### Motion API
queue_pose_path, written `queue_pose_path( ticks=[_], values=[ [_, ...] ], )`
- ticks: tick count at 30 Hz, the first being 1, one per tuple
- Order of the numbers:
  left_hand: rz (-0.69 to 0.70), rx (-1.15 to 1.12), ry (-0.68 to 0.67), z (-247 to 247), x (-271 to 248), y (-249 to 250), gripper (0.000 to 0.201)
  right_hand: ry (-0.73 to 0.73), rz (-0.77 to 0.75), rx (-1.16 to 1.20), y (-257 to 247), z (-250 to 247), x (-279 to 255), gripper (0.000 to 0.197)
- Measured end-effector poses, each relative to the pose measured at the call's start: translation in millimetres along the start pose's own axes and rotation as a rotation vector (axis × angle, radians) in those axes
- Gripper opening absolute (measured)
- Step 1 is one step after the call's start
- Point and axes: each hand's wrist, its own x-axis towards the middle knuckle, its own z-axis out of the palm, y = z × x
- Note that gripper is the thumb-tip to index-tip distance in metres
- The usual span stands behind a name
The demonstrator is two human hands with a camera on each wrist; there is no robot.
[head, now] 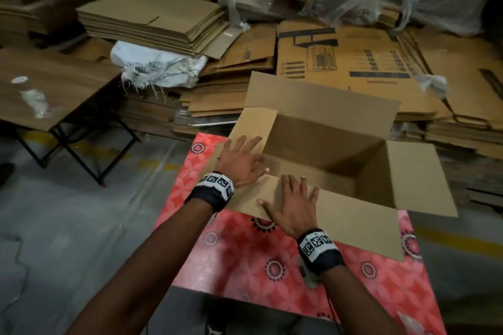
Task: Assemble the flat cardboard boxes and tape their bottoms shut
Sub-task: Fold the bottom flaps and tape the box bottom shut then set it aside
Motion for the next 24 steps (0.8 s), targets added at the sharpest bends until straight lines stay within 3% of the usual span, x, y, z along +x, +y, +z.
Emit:
queue_pose_path(
  ticks=[3, 5, 7, 9, 11, 14, 16, 18, 20, 22, 24],
  values=[
    [-0.006, -0.216, 0.405, -7, -13, -37, 0.055, -0.033, 0.067, 0.009, -10, 0, 6, 0.099],
    [-0.135, -0.332, 0.539, -5, -22, -74, 0.054, -0.051, 0.079, 0.026, -18, 3, 8, 0.095],
    [-0.341, -0.425, 0.574, 6, -28, -109, 0.054, -0.074, 0.053, 0.05, -28, 4, 9, 0.099],
    [-0.522, -0.495, 0.485, 28, -33, -135, 0.059, -0.127, 0.027, 0.045, -39, 5, 8, 0.115],
    [-0.605, -0.555, 0.28, 56, -36, -151, 0.063, -0.176, 0.012, -0.003, -49, 4, 9, 0.136],
    [-0.569, -0.55, 0.019, 87, -42, -156, 0.07, -0.229, -0.003, -0.076, -55, 4, 9, 0.156],
    [-0.525, -0.527, -0.104, 100, -44, -149, 0.073, -0.237, -0.009, -0.125, -56, 5, 9, 0.152],
    [-0.484, -0.551, -0.132, 105, -44, -142, 0.082, -0.241, -0.007, -0.145, -56, 4, 10, 0.144],
    [-0.481, -0.636, 0.0, 109, -44, -135, 0.1, -0.271, 0.004, -0.11, -54, 0, 11, 0.138],
    [-0.506, -0.806, 0.281, 106, -47, -127, 0.12, -0.288, 0.0, -0.053, -53, -15, 11, 0.127],
    [-0.522, -0.988, 0.511, 101, -52, -118, 0.132, -0.111, -0.08, -0.055, -52, -33, 8, 0.104]
  ],
)
